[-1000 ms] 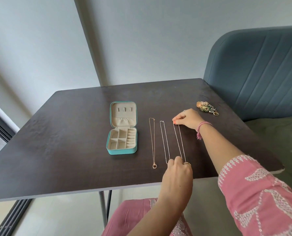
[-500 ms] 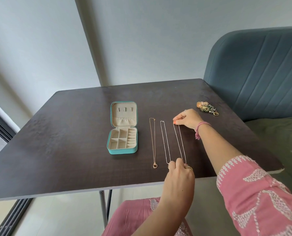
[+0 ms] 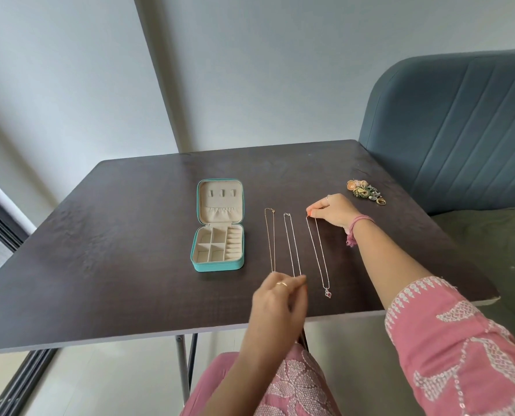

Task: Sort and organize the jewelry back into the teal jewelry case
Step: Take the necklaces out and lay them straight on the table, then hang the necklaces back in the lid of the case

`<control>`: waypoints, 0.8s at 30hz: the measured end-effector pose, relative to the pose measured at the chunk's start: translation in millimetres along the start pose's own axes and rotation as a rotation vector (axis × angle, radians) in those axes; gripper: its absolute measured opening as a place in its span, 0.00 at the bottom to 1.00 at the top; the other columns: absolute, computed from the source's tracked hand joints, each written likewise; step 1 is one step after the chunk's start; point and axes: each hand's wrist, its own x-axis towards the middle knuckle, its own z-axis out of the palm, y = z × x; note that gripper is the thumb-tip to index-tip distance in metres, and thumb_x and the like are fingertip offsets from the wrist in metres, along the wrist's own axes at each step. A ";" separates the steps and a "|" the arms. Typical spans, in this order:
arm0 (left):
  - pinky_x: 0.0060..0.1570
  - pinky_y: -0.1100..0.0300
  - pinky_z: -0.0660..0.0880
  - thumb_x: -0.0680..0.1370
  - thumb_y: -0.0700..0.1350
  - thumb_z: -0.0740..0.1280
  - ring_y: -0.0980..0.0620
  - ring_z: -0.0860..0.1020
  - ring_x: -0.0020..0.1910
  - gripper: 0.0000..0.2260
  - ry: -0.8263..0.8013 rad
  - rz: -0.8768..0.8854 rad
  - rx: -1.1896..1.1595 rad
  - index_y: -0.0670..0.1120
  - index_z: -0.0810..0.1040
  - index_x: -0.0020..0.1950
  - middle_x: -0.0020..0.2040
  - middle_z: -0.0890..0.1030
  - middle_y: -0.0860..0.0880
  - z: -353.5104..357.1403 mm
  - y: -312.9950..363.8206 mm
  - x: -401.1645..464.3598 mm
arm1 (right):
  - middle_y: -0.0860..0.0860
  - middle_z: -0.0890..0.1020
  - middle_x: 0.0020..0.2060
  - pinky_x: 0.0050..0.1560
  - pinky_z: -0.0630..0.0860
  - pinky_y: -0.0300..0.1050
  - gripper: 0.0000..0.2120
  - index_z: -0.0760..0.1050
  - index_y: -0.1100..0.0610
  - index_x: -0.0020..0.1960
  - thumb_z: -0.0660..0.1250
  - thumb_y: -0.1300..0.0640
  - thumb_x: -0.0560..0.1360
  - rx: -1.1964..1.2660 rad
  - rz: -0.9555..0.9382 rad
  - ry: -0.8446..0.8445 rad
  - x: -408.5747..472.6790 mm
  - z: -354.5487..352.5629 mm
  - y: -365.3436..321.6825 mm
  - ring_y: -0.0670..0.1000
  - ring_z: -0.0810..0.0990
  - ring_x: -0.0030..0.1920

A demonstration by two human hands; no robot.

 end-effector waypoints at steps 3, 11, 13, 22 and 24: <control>0.41 0.71 0.74 0.75 0.39 0.69 0.58 0.79 0.39 0.07 0.068 -0.121 -0.084 0.46 0.84 0.51 0.42 0.80 0.54 -20.8 -6.6 8.8 | 0.54 0.85 0.50 0.63 0.74 0.48 0.08 0.83 0.58 0.52 0.69 0.60 0.74 0.053 0.028 0.002 -2.2 0.4 -3.0 0.52 0.81 0.55; 0.47 0.63 0.77 0.76 0.40 0.69 0.58 0.81 0.40 0.08 0.192 -0.490 -0.474 0.52 0.83 0.46 0.38 0.84 0.54 -52.6 -29.8 22.3 | 0.50 0.83 0.50 0.50 0.69 0.38 0.08 0.83 0.55 0.51 0.67 0.57 0.75 -0.010 -0.082 0.075 -14.2 17.4 -34.8 0.50 0.79 0.52; 0.49 0.59 0.78 0.76 0.40 0.68 0.56 0.82 0.41 0.07 0.210 -0.526 -0.534 0.51 0.83 0.47 0.38 0.85 0.54 -55.8 -34.6 23.9 | 0.49 0.83 0.49 0.49 0.70 0.38 0.07 0.84 0.55 0.50 0.67 0.56 0.75 -0.029 -0.104 0.090 -11.1 23.7 -44.5 0.49 0.79 0.52; 0.44 0.66 0.77 0.77 0.37 0.68 0.58 0.81 0.38 0.06 0.210 -0.514 -0.646 0.46 0.83 0.49 0.38 0.85 0.53 -60.1 -48.7 23.6 | 0.45 0.83 0.44 0.61 0.69 0.52 0.05 0.84 0.48 0.42 0.69 0.52 0.73 -0.202 -0.040 0.095 15.8 49.5 -74.7 0.52 0.78 0.53; 0.44 0.66 0.77 0.77 0.37 0.68 0.57 0.81 0.39 0.06 0.199 -0.519 -0.658 0.46 0.83 0.49 0.39 0.85 0.52 -59.0 -51.0 22.8 | 0.46 0.84 0.47 0.59 0.65 0.52 0.07 0.84 0.49 0.47 0.68 0.52 0.74 -0.292 -0.021 0.075 19.0 52.5 -78.1 0.53 0.77 0.54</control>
